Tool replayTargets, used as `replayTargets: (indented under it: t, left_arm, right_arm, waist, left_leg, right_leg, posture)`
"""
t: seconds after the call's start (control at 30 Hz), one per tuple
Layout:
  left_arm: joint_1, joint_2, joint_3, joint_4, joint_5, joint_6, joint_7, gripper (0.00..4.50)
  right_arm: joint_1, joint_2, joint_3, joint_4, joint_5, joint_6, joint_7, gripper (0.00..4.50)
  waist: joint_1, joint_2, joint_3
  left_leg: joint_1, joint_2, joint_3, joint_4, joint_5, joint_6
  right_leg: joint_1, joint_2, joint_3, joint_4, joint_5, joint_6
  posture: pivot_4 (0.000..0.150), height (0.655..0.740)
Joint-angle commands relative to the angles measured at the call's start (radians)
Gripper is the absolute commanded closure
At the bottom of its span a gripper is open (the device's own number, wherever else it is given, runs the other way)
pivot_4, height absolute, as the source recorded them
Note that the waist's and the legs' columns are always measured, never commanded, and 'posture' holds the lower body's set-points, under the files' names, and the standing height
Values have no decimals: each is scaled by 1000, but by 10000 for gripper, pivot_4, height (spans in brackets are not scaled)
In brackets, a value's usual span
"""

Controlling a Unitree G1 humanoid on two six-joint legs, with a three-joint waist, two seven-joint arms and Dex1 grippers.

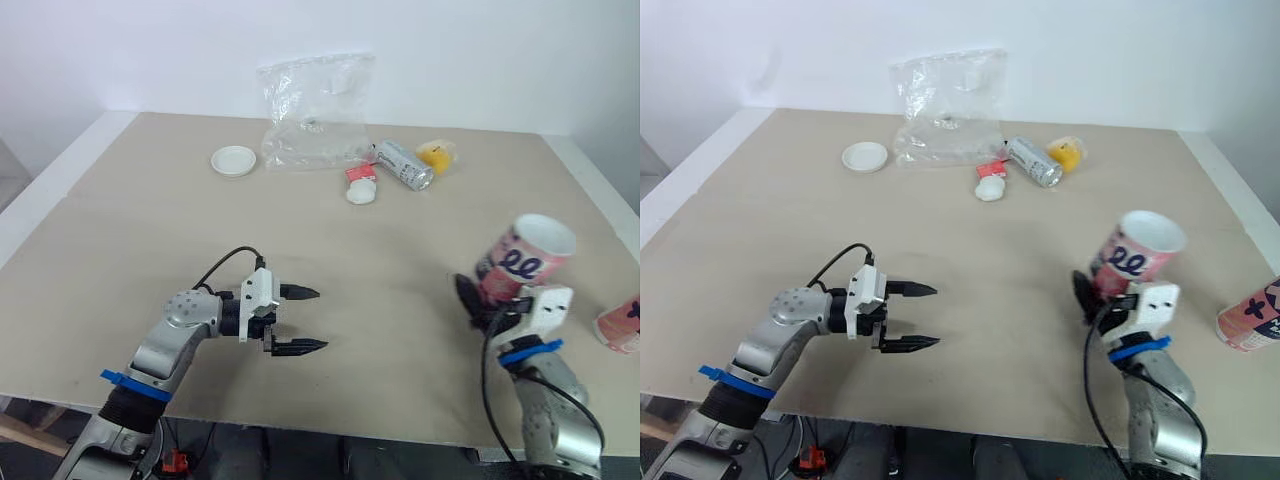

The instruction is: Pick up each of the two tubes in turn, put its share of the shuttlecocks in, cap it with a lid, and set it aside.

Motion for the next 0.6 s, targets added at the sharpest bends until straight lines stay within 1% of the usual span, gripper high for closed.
replayTargets:
  t: [0.03,0.3,0.6]
  left_arm:
    - [-4,-19,-2,-36,-9,4,18,0]
    - [-4,-32,-11,-49,-4,10,35,0]
    - [-9,-34,-5,-43,0,3,53,0]
  right_arm:
    - [-21,-28,-80,26,-19,-10,-101,15934]
    - [-96,-49,-124,174,-28,-24,-191,15934]
    - [-81,-63,-107,255,-67,-57,-197,15934]
  waist:
    - [0,0,0]
    - [-14,1,-1]
    - [-16,1,-1]
  left_leg:
    - [0,0,1,0,0,0]
    - [1,0,2,0,0,1]
    - [1,-2,1,0,1,1]
  right_leg:
    - [0,0,1,0,0,0]
    - [0,0,3,0,0,1]
    - [3,0,4,0,-1,3]
  posture:
    - [1500,7400]
    - [1500,7400]
    - [1500,7400]
